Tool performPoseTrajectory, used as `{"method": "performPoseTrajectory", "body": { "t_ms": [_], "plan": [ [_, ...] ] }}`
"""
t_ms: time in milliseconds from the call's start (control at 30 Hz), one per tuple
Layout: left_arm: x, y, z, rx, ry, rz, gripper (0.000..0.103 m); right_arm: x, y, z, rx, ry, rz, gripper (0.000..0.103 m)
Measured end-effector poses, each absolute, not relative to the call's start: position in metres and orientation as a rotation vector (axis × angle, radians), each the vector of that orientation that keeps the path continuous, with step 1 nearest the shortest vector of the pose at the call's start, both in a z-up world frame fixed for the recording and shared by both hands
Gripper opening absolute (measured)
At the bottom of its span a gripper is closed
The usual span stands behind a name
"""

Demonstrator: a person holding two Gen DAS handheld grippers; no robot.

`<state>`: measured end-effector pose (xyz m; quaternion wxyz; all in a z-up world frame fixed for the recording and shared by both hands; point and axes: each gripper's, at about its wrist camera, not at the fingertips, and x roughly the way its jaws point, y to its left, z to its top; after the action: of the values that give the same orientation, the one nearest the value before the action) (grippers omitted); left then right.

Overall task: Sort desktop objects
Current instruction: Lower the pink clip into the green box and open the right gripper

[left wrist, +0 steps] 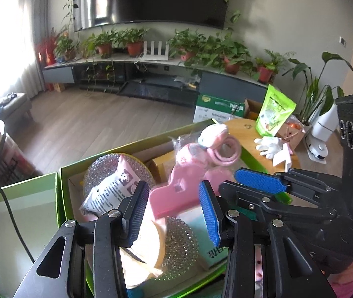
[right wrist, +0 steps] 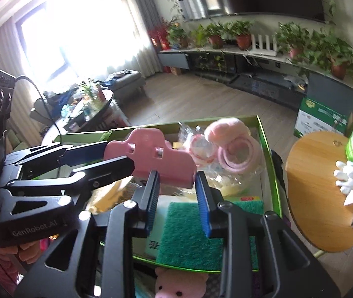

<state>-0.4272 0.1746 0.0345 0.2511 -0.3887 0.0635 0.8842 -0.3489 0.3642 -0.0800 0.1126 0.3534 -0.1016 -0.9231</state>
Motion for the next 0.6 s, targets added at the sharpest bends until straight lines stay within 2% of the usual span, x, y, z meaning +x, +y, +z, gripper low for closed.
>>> {"method": "performPoseTrajectory", "body": {
  "t_ms": [600],
  "plan": [
    [-0.409,0.167,0.053,-1.019,0.172,2.428,0.042,-0.330,0.357,-0.057,0.977,-0.236,-2.710,0.034]
  ]
}}
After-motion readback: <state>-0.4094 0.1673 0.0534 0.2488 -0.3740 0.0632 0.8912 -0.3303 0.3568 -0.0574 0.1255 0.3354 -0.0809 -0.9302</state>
